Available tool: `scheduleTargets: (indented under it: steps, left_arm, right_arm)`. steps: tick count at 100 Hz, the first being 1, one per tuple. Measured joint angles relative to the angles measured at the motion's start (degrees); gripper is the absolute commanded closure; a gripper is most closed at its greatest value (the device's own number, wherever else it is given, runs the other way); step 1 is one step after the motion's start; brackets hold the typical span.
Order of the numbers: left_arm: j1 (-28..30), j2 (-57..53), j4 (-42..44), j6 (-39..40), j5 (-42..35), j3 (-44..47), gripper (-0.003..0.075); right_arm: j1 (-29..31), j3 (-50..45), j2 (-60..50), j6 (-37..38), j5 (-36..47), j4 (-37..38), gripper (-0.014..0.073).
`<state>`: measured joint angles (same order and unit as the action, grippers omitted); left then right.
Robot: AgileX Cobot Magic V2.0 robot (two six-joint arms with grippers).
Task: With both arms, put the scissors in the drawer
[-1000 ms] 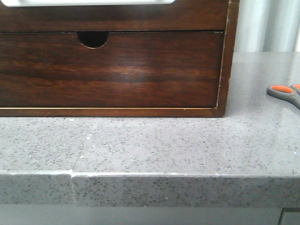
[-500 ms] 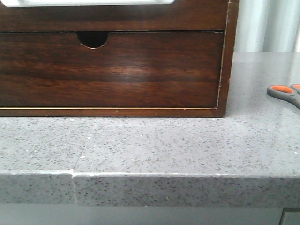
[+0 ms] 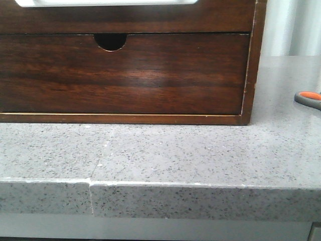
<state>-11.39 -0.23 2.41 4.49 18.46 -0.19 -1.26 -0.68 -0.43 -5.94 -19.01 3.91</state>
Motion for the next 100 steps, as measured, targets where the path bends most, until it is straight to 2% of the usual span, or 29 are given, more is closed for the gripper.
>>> scheduleTargets:
  steps: [91,100]
  left_arm:
    - [0.0,0.0,0.4,0.0,0.0,0.0,0.0740]
    - [0.0,0.0,-1.2,0.0,-1.0,0.0,0.0740]
  right_arm:
    - [0.0,0.0,0.0,0.0,0.0,0.0,0.0639]
    - [0.0,0.0,0.0,0.0,2.1,0.1,0.0639]
